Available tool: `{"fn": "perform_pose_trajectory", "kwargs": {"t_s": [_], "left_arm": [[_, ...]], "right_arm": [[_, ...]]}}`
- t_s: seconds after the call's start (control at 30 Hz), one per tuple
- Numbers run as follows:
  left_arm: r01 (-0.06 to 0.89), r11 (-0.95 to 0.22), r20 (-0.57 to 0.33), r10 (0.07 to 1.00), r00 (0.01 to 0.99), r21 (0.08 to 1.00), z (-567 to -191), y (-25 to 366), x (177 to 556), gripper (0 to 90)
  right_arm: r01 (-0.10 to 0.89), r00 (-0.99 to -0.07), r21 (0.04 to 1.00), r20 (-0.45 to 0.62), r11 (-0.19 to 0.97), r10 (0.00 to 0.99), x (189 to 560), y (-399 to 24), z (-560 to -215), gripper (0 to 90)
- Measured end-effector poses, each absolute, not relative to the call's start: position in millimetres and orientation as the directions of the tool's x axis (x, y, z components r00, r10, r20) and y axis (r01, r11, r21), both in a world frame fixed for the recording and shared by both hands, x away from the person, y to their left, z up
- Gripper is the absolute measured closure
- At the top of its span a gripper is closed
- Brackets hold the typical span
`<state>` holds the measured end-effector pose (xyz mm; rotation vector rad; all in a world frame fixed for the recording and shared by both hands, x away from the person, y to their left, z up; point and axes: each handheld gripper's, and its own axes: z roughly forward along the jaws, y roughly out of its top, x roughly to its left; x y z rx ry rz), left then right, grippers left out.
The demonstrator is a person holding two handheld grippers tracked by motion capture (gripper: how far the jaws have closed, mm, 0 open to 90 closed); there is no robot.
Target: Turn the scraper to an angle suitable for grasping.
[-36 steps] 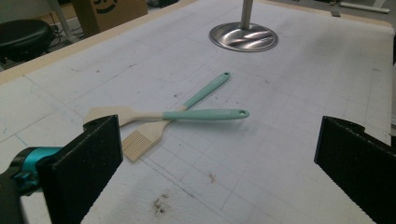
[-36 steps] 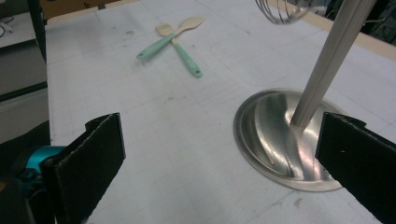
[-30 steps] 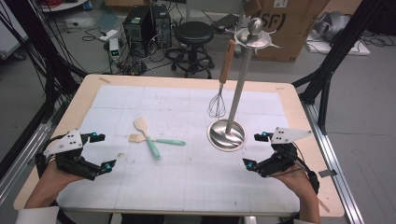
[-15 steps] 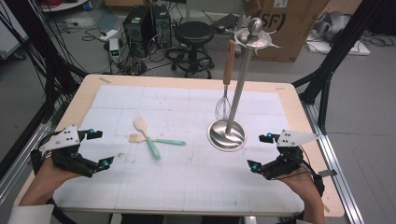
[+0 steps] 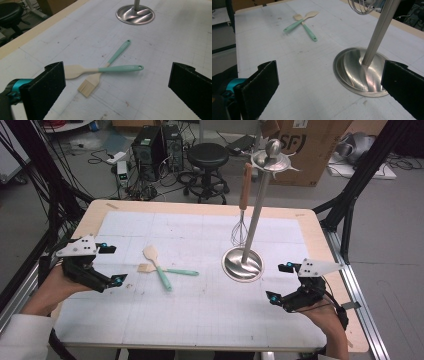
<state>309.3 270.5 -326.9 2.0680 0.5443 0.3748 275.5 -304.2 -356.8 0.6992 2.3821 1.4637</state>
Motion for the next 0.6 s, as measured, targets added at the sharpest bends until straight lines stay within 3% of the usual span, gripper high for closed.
{"fn": "perform_pose_trajectory", "kwargs": {"t_s": [0.4,0.6], "left_arm": [[0.188,-0.547,0.105,0.459,0.882,0.816,-296.8,250.4,335.1,2.6],[0.154,-0.574,0.12,0.412,0.903,0.804,-286.6,238.9,341.5,14.1]], "right_arm": [[0.251,-0.853,0.893,0.021,0.374,0.521,275.5,-306.3,-354.7,0.6],[0.249,-0.85,0.898,0.023,0.363,0.526,274.1,-308.6,-353.1,0.6]]}}
